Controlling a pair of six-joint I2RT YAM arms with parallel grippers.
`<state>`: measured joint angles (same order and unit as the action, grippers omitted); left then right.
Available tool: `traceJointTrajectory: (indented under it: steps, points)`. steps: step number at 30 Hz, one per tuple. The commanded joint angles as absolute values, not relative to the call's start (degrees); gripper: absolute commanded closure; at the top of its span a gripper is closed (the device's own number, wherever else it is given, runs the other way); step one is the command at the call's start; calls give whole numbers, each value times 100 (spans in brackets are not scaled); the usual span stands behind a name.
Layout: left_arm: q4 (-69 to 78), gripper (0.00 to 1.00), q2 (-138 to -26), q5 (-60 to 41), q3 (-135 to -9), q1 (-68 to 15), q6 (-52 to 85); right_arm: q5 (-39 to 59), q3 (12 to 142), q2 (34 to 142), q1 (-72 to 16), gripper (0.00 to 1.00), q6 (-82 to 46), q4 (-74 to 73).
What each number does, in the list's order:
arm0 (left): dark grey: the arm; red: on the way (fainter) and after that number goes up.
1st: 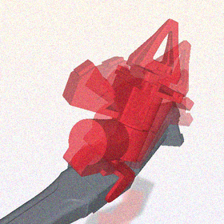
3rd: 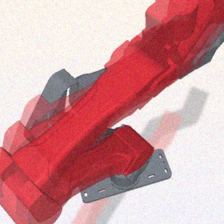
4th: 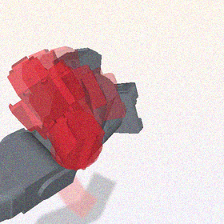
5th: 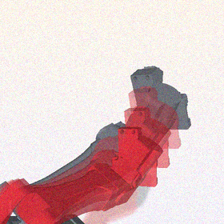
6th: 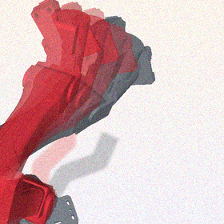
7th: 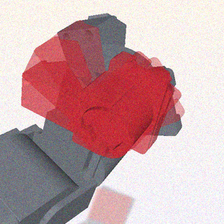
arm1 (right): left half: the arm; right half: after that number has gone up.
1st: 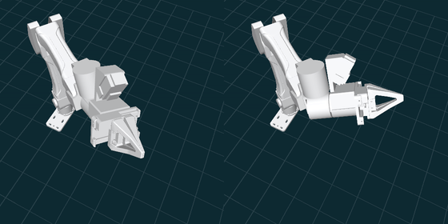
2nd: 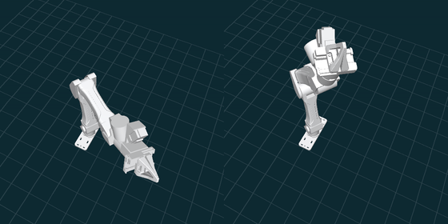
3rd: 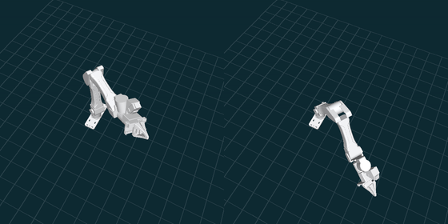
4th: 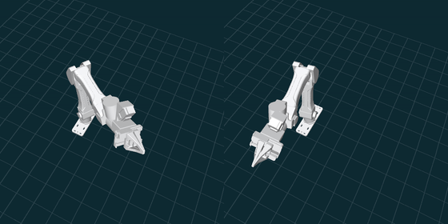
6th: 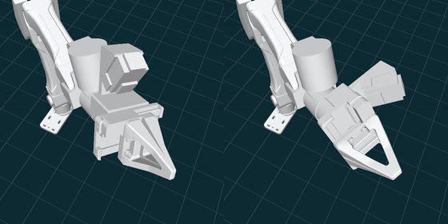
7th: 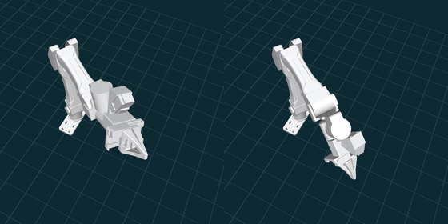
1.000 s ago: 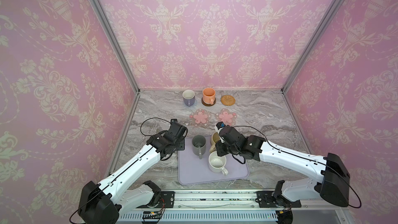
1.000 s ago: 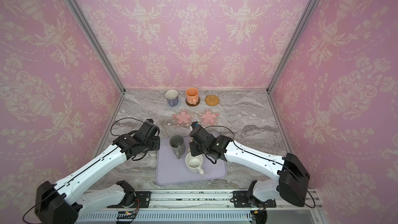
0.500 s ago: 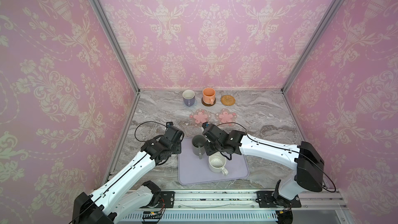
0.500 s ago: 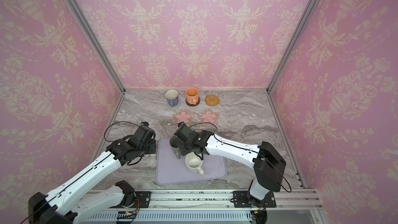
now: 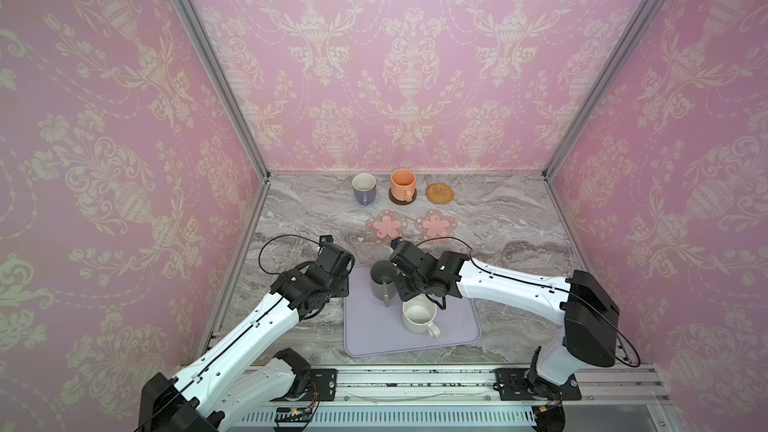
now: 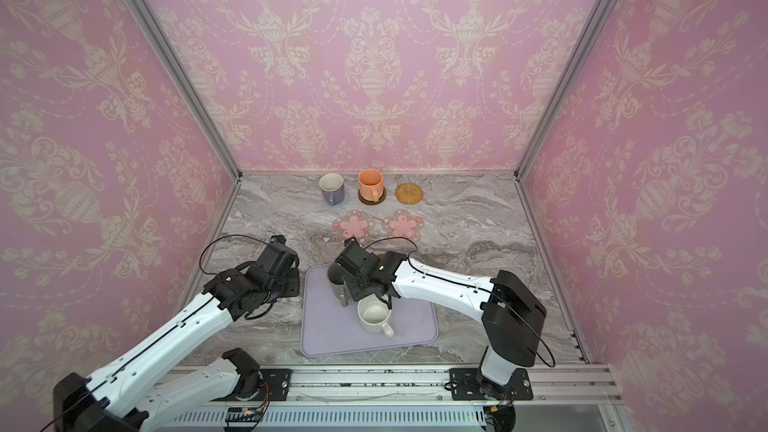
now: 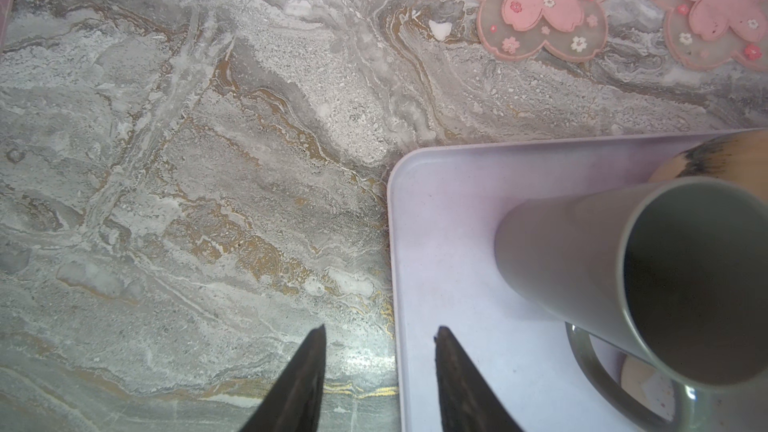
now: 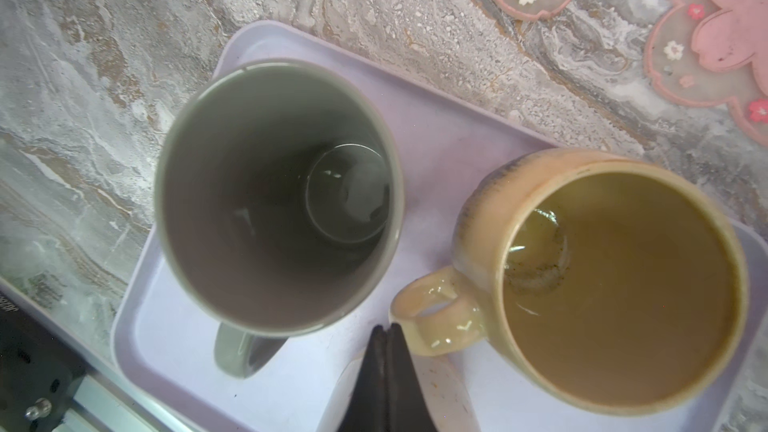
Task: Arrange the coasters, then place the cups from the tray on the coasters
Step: 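Lower the right gripper over the yellow speckled mug on the tray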
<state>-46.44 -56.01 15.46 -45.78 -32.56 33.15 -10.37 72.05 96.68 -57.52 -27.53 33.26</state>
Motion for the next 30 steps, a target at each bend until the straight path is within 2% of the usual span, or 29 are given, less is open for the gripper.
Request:
traceJointTrajectory:
  steps: [1,14,30]
  points:
    - [-4850,54,-5515,1720,-4518,-3313,3423,-1350,7495,9933,-5783,100,-2567,3633]
    - [-4829,54,-5550,1745,-4552,-3313,3379,-1457,7247,9994,-5668,100,-2654,3769]
    - [-4735,54,-5652,1636,-4605,-3312,3401,-1788,6292,9232,-5324,100,-2784,3981]
